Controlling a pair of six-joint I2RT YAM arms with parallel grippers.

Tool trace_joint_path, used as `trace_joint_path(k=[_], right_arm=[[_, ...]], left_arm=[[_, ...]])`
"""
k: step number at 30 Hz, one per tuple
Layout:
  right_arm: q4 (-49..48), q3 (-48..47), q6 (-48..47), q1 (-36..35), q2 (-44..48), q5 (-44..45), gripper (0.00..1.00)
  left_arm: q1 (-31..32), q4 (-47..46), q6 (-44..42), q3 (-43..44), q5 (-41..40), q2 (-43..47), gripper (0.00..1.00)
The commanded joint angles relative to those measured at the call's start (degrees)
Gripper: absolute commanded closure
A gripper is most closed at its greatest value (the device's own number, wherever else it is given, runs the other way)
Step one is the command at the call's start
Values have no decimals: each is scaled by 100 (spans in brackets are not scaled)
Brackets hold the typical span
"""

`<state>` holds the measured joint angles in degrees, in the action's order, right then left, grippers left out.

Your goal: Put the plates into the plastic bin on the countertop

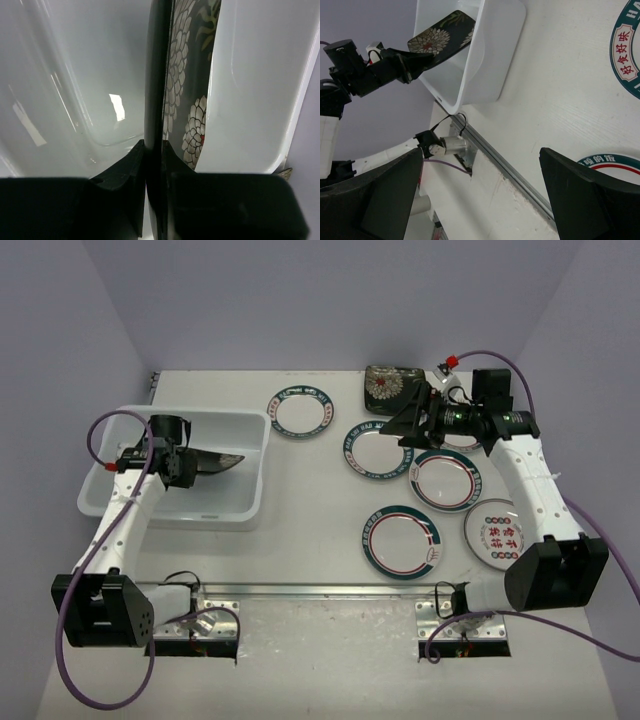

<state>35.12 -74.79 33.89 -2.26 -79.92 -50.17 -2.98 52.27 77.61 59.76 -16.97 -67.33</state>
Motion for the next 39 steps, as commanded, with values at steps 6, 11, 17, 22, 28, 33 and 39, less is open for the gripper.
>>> trace_joint_path(k=[6, 11, 17, 22, 28, 33, 39], right_arm=[[-286, 113, 74, -73, 117, -71, 1], [-220, 15, 65, -86, 81, -19, 1], [-216, 34, 57, -99, 64, 85, 1], [-162, -55, 65, -99, -42, 175, 1], [455, -710, -137, -99, -428, 616, 1], [731, -1052, -163, -99, -741, 789, 1], [1526, -1937, -599, -97, -1254, 1348, 1]], left_arm=[[26, -2347, 607, -466, -174, -182, 92], [35, -2589, 633, -533, -202, -532, 90], [61, -2579, 689, -527, -116, -562, 29], [184, -2315, 614, -403, 134, -589, 0], [232, -1267, 615, -58, 540, -548, 0], [220, -714, 503, 35, 491, -552, 0], [202, -212, -128, 519, 450, -693, 0]])
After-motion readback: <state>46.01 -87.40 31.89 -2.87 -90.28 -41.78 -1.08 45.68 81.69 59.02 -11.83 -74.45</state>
